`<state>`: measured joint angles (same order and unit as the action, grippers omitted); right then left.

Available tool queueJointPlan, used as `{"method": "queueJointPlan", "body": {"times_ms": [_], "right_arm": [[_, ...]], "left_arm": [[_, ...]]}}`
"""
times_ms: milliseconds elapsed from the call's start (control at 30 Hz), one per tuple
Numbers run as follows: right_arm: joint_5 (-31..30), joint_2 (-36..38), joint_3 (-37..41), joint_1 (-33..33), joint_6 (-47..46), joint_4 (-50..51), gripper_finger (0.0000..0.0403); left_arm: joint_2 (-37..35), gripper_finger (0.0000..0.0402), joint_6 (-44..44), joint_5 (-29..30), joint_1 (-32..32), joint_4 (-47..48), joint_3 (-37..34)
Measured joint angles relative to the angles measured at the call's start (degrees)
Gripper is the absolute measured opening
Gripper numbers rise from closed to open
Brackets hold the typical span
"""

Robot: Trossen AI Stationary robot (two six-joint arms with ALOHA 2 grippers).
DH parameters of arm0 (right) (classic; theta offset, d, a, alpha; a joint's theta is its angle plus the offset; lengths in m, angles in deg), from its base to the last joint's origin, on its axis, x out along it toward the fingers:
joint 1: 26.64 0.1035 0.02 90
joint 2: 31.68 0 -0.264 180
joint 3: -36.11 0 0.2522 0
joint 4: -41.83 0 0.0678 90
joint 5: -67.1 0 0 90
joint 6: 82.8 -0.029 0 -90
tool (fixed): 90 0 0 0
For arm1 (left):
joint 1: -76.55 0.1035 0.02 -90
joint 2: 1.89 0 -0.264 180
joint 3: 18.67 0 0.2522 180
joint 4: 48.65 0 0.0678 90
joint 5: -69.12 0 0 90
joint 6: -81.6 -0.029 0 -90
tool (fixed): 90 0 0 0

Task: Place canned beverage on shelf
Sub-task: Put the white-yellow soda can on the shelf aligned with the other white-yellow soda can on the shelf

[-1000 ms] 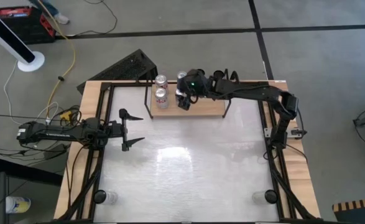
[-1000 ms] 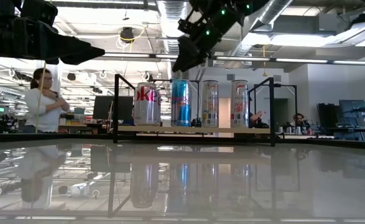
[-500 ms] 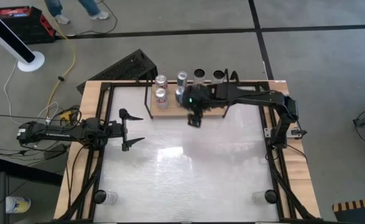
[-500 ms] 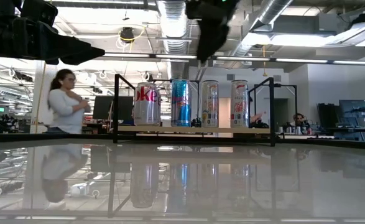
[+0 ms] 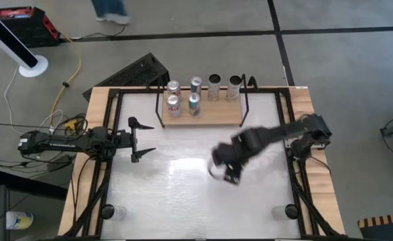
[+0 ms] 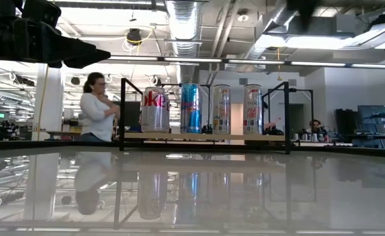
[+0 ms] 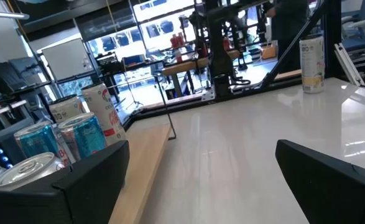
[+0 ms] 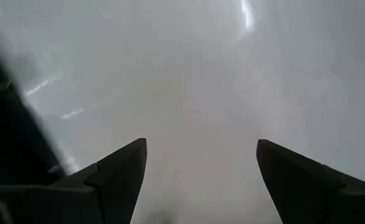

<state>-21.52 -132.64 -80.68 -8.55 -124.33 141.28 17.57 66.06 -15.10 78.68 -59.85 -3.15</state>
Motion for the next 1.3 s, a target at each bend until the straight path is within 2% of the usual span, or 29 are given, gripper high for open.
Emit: {"method": "queueJointPlan", "body": {"times_ms": [133, 300, 433, 533, 700, 800, 1000, 1300], "right_arm": [[0.24, 1.22, 0.01, 10.26, -17.98, 4.09, 0.0328], [0.90, 1.58, 0.00, 20.40, -36.49, 4.29, 0.0328], [9.38, 1.58, 0.00, 25.70, -47.12, 4.31, 0.0328], [10.76, 1.78, 0.02, 28.99, -54.73, 4.36, 0.0327], [12.39, 3.30, 0.39, 32.25, -62.48, 4.30, 0.0325], [13.94, 4.90, 3.45, 33.96, -65.87, 4.30, 0.0325], [14.89, 8.23, 11.85, 35.97, -68.01, 3.77, 0.0325], [15.05, 11.57, 18.08, 35.91, -69.52, -3.51, 0.0325]], "left_arm": [[0.00, 0.0393, 0.34, -0.61, 0.00, 0.01, 0.00], [0.00, 0.0393, 0.69, -0.63, -0.02, 0.01, 0.00], [0.00, 0.0393, 1.30, -0.63, -0.02, 0.01, 0.00], [0.00, 0.0393, 1.50, -0.65, -0.01, 0.01, 0.00], [0.00, 0.0393, 1.26, -0.66, -0.02, 0.30, 0.00], [0.00, 0.0393, 1.24, -0.66, -0.02, 0.38, 0.00], [0.00, 0.0393, 1.22, -0.66, -0.01, 0.91, 0.00], [0.00, 0.0393, 0.32, -0.65, -0.01, 0.96, 0.00]]}}
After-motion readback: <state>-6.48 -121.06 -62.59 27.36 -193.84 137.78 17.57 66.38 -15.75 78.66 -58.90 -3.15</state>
